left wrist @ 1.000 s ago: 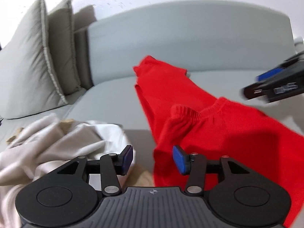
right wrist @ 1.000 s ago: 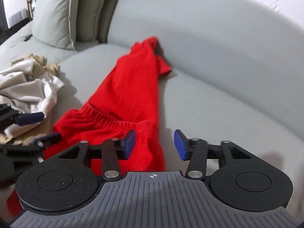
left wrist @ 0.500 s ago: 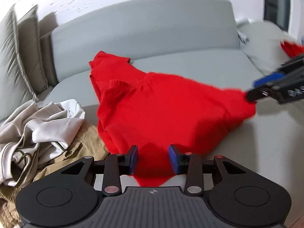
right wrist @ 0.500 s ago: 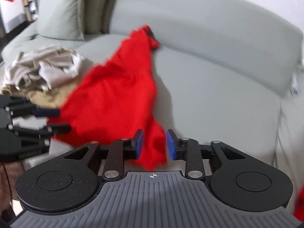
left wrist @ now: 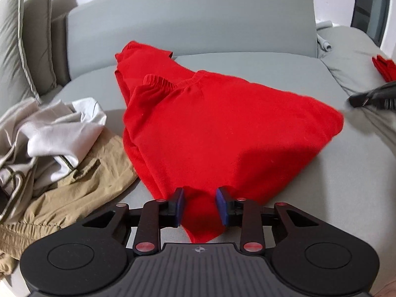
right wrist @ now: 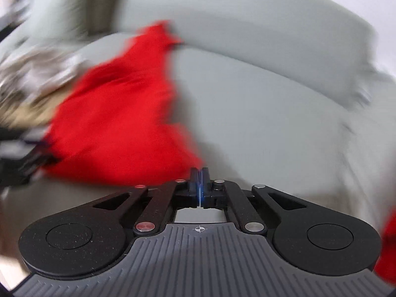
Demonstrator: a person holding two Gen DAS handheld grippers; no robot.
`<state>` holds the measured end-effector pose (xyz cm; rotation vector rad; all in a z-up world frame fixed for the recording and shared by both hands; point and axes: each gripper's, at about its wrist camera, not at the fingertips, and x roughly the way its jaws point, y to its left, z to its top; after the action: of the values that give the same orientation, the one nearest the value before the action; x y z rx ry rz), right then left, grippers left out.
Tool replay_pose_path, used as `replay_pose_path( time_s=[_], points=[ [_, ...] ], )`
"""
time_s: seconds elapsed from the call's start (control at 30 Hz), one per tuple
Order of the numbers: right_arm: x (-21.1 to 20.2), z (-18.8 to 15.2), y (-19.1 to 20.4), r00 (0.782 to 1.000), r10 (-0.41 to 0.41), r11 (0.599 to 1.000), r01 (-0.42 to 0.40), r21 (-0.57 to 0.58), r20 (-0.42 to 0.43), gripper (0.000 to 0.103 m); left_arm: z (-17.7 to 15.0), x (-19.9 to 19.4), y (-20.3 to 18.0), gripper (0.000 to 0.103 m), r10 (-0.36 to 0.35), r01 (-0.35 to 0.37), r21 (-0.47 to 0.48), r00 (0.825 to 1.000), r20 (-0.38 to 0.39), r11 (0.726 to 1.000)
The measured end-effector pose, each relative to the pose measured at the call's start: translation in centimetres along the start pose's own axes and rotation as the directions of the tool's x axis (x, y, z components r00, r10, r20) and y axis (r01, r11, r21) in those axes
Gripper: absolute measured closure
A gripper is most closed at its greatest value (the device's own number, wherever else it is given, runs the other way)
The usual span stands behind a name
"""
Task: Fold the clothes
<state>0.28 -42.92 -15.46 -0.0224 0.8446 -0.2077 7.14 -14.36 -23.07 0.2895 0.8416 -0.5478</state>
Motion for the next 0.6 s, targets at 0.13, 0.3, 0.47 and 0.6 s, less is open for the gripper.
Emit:
replay_pose_path(
  time_s=[0.13,0.3,0.47,0.6],
  points=[
    [-1.7,0.8,-5.2,0.995,0.098,0.973,-0.088,0.211,-0.037,0.089,0.7,-2.0,0.3,0.062,-0.016,0.014,-0.104,1.000,-0.022,0.994],
    [-2.3,-0.1,-1.5,0.954,0.292,0.923,-0.263,0.281,-0.064,0.047,-0.3,-4.3,2.7,0.050,-0.016,0.000,-0.380,0.999,-0.039,0.925],
    [-0.3,-1.8,1.2,0.909,0.406,0.841,-0.332,0.428,-0.093,0.036,-0.5,-2.0,3.7,0.043,-0.079,0.039,-0.507,0.995,-0.057,0.861],
    [2.2,-2.9,0.5,0.901,0.424,0.767,-0.307,0.564,-0.086,0.036,-0.6,-0.1,4.5,0.035,-0.130,0.065,-0.601,0.989,-0.064,0.796]
  ],
)
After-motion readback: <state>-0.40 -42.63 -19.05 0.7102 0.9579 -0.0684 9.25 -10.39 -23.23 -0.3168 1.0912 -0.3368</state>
